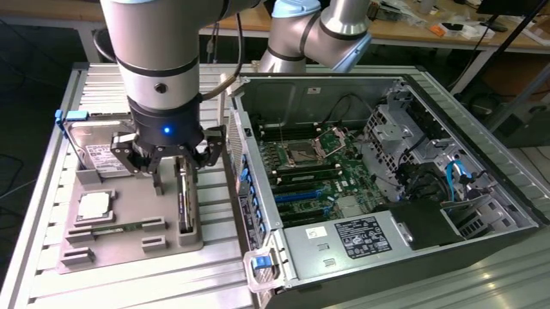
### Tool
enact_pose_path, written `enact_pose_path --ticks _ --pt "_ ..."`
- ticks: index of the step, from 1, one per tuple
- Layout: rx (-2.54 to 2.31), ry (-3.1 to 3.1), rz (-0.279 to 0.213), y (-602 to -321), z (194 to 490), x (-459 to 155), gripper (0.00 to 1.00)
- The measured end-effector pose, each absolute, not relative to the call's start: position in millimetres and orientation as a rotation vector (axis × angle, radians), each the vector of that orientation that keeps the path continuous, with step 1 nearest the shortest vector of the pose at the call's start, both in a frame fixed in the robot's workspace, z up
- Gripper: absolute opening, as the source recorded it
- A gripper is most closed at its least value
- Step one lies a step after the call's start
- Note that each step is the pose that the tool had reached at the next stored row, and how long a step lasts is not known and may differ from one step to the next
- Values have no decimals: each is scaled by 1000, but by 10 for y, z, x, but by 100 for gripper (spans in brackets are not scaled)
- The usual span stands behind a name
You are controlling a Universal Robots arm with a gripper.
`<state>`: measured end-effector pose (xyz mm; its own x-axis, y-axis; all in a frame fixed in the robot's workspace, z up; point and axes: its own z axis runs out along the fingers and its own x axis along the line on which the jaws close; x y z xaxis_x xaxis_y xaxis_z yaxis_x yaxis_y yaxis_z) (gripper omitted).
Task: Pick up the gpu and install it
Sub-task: 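Pick up the gpu and move the gpu toward the slot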
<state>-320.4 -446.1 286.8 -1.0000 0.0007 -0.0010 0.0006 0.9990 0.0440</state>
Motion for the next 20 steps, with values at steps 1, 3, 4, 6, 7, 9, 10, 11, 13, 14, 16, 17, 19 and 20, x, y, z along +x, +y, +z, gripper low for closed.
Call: enact_pose_path --ticks 1,3,4,6,7,9,10,11,13,14,16,17,19,20 --pt "1 3140 69 -4461 2850 -3204 60" --pt "1 3142 69 -4462 2815 -3158 60" --pt "1 3143 69 -4462 2795 -3130 60" --pt "1 3144 69 -4462 2759 -3079 60" --pt "1 3144 69 -4462 2739 -3070 60" --pt "1 3145 69 -4461 2703 -3070 60" --pt "1 3145 69 -4462 2683 -3070 60" --pt "1 3145 69 -4462 2665 -3070 60" --pt "1 3145 69 -4461 2629 -3074 60" --pt "1 3145 69 -4460 2611 -3082 60" --pt "1 3145 69 -4455 2580 -3104 60" --pt "1 3145 69 -4451 2565 -3108 60" --pt "1 3145 69 -4440 2534 -3114 60" --pt "1 3145 69 -4434 2519 -3123 60"
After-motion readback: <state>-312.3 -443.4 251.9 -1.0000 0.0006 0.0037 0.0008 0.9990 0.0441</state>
